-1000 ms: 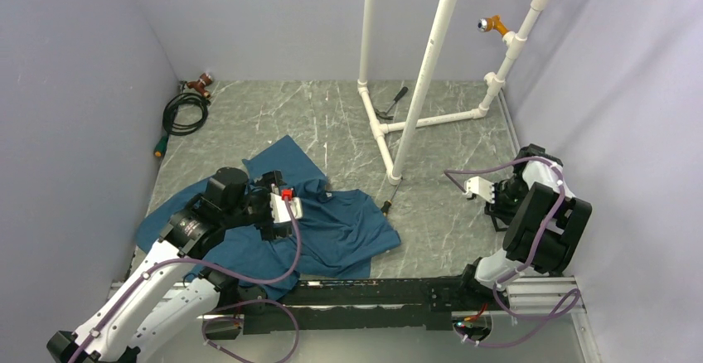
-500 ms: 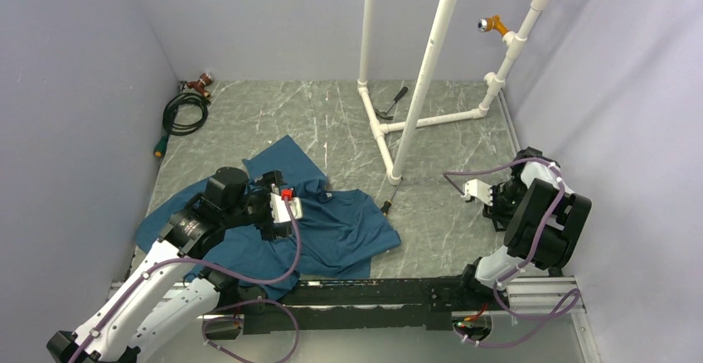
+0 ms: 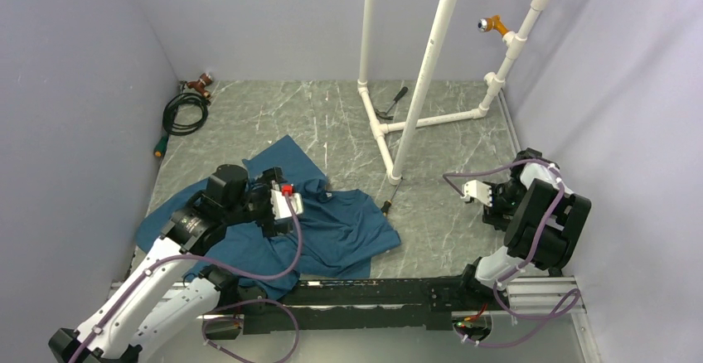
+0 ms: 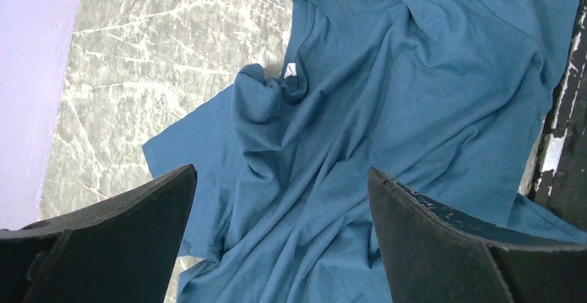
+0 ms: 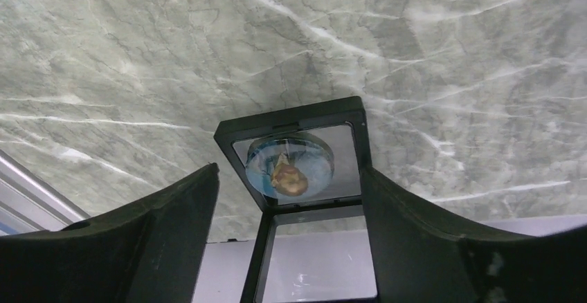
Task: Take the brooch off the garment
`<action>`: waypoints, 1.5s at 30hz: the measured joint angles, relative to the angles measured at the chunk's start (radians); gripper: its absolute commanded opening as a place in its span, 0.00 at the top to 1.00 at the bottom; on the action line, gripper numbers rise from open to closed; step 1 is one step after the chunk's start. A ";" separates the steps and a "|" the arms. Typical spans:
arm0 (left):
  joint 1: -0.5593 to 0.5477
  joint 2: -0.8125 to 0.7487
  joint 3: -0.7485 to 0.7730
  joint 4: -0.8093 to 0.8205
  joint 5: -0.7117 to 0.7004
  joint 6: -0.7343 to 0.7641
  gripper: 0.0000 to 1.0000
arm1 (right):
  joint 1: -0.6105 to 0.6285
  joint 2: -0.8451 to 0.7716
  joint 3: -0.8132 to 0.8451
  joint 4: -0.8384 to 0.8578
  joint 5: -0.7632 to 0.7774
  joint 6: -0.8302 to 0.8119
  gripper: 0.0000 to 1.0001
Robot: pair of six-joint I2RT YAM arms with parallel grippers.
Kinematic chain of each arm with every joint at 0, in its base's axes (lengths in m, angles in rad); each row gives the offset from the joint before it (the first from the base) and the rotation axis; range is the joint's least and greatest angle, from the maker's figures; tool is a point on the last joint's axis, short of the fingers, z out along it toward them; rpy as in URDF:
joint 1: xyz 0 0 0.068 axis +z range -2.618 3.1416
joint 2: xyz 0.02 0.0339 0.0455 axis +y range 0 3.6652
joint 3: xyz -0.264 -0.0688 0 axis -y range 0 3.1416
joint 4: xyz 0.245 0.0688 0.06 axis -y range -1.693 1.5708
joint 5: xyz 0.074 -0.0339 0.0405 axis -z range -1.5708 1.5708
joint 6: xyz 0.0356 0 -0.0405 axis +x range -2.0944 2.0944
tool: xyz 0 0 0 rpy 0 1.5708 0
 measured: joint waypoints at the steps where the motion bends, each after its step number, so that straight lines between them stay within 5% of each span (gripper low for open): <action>1: 0.005 0.002 0.000 0.007 0.002 -0.010 0.01 | 0.000 -0.001 0.006 -0.005 -0.008 0.000 0.15; 6: 0.042 0.032 0.010 0.049 0.013 -0.083 0.01 | 0.006 -0.014 0.059 -0.043 -0.050 0.005 0.01; 15: 0.322 0.288 0.254 0.041 0.137 -0.303 0.00 | 0.018 -0.079 0.163 -0.168 -0.181 0.034 0.00; 24: 0.426 0.672 0.566 -0.033 0.072 -0.354 0.00 | 0.054 -0.298 0.158 -0.359 -0.337 0.052 0.00; 34: 0.427 1.085 0.831 -0.151 -0.080 -0.223 0.00 | 0.507 -0.451 0.130 -0.406 -0.423 0.432 0.01; 45: 0.396 1.305 0.936 -0.206 -0.213 -0.125 0.07 | 0.840 -0.306 0.116 -0.311 -0.394 0.826 0.05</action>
